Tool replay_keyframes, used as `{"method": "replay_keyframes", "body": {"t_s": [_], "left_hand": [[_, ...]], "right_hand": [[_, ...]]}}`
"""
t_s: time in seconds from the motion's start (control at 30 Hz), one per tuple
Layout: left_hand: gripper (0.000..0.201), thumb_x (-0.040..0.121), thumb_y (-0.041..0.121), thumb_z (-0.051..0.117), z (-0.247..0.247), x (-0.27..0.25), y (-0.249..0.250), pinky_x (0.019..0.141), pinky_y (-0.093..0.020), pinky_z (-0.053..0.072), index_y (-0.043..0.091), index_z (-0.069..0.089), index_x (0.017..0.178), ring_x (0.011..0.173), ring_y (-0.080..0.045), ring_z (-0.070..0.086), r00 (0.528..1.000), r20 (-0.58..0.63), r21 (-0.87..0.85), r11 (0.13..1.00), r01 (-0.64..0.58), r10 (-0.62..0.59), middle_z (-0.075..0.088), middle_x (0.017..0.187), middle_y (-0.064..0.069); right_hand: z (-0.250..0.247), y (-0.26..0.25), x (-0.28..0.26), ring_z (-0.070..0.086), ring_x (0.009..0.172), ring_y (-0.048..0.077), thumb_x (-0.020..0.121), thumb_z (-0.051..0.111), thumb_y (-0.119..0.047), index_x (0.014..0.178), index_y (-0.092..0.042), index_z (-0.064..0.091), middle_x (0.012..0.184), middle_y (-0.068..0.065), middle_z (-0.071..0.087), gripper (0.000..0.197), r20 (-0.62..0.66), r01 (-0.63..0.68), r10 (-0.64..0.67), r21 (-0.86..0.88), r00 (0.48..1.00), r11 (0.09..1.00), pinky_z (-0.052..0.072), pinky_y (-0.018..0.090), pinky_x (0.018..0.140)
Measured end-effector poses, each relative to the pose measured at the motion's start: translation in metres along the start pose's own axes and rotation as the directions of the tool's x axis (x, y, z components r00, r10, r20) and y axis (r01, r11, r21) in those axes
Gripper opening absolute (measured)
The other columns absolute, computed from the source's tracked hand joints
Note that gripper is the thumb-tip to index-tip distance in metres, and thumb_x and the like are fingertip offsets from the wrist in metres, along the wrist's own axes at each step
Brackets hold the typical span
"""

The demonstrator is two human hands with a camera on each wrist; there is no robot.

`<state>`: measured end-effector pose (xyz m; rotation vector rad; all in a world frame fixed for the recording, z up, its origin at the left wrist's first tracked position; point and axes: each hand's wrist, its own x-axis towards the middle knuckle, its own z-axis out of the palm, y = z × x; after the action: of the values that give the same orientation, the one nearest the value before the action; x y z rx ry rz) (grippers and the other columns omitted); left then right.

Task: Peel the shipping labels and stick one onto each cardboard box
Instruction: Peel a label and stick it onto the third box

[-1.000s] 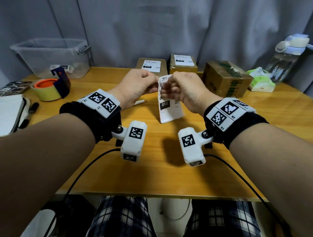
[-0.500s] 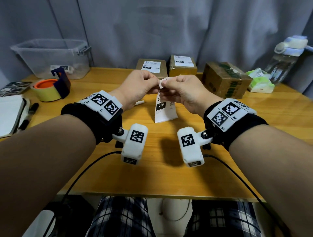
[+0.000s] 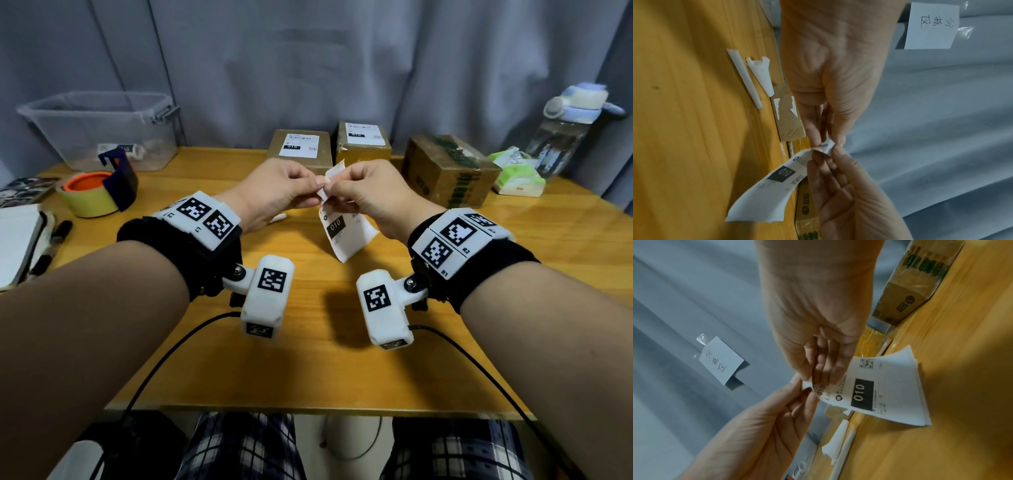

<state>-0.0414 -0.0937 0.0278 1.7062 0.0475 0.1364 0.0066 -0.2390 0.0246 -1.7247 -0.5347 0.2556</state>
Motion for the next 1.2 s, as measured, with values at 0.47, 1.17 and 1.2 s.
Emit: {"method": "replay_keyframes", "body": {"t_s": [0.47, 1.17, 1.2], "left_hand": [[0.018, 0.093, 0.003, 0.041, 0.009, 0.005, 0.001, 0.074, -0.017, 0.057, 0.000, 0.057, 0.086, 0.084, -0.014, 0.066, 0.998, -0.055, -0.167, 0.986, 0.029, -0.039, 0.066, 0.093, -0.012], [0.015, 0.089, 0.013, 0.056, 0.025, 0.010, 0.006, 0.062, -0.019, 0.047, 0.017, 0.055, 0.075, 0.073, -0.010, 0.056, 0.997, -0.030, 0.166, 0.984, -0.066, 0.072, 0.062, 0.081, -0.003], [0.015, 0.089, 0.013, 0.056, 0.027, 0.010, 0.007, 0.064, -0.020, 0.046, 0.017, 0.054, 0.074, 0.074, -0.012, 0.056, 0.997, -0.021, 0.175, 0.982, -0.073, 0.077, 0.062, 0.082, -0.005]], "right_hand": [[-0.008, -0.005, -0.001, 0.064, 0.058, 0.017, 0.087, 0.054, 0.003, 0.066, -0.009, 0.049, 0.048, -0.002, 0.059, 0.025, -0.069, -0.070, 0.087, 0.213, 0.994, 0.974, 0.059, 0.036, 0.077], [-0.020, -0.002, -0.005, 0.067, 0.083, 0.022, 0.092, 0.057, -0.021, 0.098, -0.002, 0.067, 0.090, 0.013, 0.070, 0.022, -0.026, -0.084, 0.092, 0.207, 0.995, 0.975, 0.056, 0.037, 0.081], [-0.021, -0.001, -0.004, 0.067, 0.083, 0.022, 0.091, 0.060, -0.024, 0.095, -0.003, 0.068, 0.089, 0.012, 0.070, 0.023, -0.036, -0.070, 0.077, 0.181, 0.996, 0.981, 0.056, 0.037, 0.081]]}}
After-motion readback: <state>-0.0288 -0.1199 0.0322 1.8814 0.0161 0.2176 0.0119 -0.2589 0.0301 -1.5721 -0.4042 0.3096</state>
